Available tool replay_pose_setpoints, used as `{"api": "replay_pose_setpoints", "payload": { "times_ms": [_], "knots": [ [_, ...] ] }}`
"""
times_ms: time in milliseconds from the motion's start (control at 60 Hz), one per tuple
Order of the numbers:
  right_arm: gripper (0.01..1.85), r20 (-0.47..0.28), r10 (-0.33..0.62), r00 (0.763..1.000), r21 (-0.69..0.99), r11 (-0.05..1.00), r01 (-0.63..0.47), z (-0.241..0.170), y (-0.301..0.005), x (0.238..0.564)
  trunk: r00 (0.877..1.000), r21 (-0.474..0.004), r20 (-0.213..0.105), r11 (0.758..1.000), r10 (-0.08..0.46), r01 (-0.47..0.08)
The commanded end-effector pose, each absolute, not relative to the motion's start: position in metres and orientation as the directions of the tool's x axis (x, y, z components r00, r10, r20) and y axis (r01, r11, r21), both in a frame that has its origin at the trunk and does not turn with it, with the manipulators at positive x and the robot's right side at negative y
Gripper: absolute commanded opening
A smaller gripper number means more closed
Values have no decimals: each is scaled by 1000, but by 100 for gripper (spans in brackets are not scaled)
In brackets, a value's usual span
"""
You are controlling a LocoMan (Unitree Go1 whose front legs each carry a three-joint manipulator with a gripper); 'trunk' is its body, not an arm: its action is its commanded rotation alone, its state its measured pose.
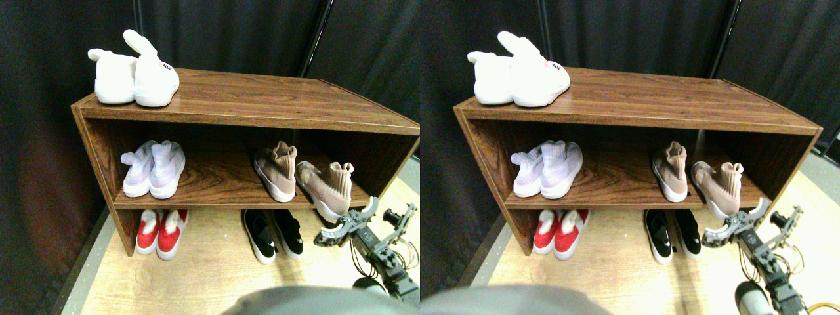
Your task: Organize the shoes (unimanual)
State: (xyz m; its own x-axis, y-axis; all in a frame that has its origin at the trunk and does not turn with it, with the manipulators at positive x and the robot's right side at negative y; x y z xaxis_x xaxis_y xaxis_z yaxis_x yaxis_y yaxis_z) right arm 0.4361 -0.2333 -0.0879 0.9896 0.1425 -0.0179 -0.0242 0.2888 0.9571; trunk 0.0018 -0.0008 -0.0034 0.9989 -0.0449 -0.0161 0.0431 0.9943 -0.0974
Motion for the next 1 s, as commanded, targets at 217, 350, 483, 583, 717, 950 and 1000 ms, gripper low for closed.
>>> {"api": "replay_pose_setpoints", "payload": {
  "times_ms": [217, 350, 483, 583, 717, 950, 1000],
  "knots": [
    [178, -34, 148, 988, 972, 234, -2, -103, -227, 472, 999, -107, 2, 994, -32, 32],
    [179, -40, 138, 990, 978, 209, 11, -110, -227, 480, 1000, -110, 1, 994, -20, 20],
    [181, -34, 114, 993, 975, 223, 8, -109, -230, 476, 1000, -112, -2, 994, -14, 14],
    [179, 20, 162, 987, 965, 254, -62, -101, -233, 458, 1000, -113, -6, 994, -13, 13],
    [175, 126, 251, 960, 942, 273, -195, -85, -239, 416, 1000, -107, -8, 994, -23, 22],
    [166, 185, 280, 942, 938, 236, -254, -74, -249, 397, 999, -97, 0, 995, -35, 34],
    [167, 188, 249, 950, 941, 233, -247, -72, -251, 394, 999, -97, 0, 995, -35, 34]
  ]
}}
